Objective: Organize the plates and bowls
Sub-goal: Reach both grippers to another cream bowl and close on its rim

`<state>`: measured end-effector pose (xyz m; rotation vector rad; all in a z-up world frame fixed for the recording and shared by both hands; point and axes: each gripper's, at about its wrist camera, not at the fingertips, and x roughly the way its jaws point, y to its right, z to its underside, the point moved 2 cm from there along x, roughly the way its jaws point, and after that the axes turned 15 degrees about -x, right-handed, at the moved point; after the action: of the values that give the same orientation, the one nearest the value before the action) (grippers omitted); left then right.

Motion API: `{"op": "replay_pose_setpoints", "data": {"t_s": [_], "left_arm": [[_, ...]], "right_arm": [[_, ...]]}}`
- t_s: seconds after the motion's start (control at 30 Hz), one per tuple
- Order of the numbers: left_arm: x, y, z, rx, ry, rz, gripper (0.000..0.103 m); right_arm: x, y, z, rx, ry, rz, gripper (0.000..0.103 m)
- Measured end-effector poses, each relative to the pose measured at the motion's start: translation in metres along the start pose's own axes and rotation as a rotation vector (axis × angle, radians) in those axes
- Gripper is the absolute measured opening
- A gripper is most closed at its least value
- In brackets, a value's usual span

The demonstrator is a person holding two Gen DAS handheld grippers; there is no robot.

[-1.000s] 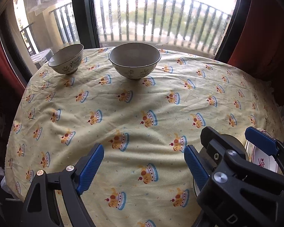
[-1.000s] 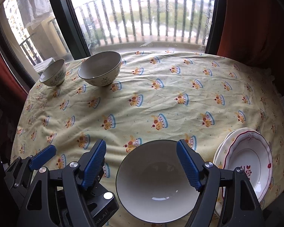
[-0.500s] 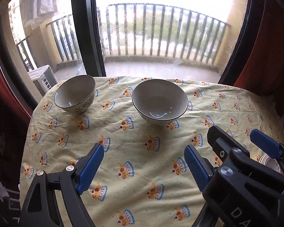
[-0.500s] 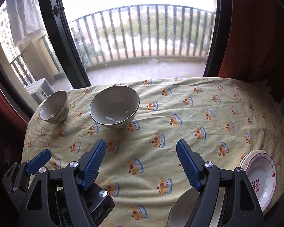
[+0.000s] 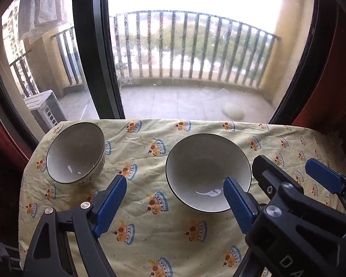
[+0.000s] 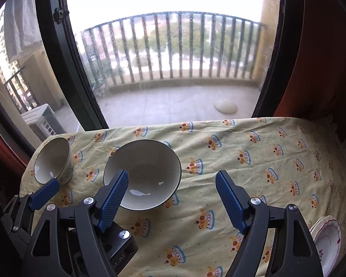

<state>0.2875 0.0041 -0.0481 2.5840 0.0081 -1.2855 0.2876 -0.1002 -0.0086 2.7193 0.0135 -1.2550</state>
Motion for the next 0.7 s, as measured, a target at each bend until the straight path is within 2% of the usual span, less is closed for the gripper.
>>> {"op": "replay_pose_setpoints", "data": {"t_s": [0.1, 0.33, 0.43, 0.5, 0.57, 0.6, 0.67, 0.7], "left_arm": [[0.019, -0.001, -0.004, -0.004, -0.015, -0.001, 0.084], [0.057, 0.006, -0.013, 0.027, -0.023, -0.025, 0.071], [0.069, 0.008, -0.015, 0.046, -0.019, -0.041, 0.066], [0.075, 0.009, -0.015, 0.055, -0.028, -0.048, 0.061], [0.081, 0.008, -0.014, 0.057, -0.038, -0.056, 0.047], [0.082, 0.007, -0.014, 0.053, -0.04, -0.058, 0.044], [0.085, 0.005, -0.013, 0.046, -0.043, -0.06, 0.04], [0.086, 0.004, -0.013, 0.042, -0.045, -0.059, 0.038]], "right_arm": [[0.02, 0.0, -0.005, 0.001, -0.008, 0.004, 0.081], [0.063, 0.007, -0.008, 0.045, -0.028, -0.02, 0.081], [0.078, 0.01, -0.01, 0.054, -0.039, -0.004, 0.081], [0.086, 0.012, -0.009, 0.063, -0.051, -0.003, 0.076], [0.092, 0.011, -0.007, 0.067, -0.059, -0.016, 0.068], [0.094, 0.009, -0.007, 0.064, -0.064, -0.015, 0.064], [0.099, 0.009, -0.006, 0.062, -0.076, -0.021, 0.049], [0.101, 0.008, -0.006, 0.065, -0.084, -0.032, 0.047]]}}
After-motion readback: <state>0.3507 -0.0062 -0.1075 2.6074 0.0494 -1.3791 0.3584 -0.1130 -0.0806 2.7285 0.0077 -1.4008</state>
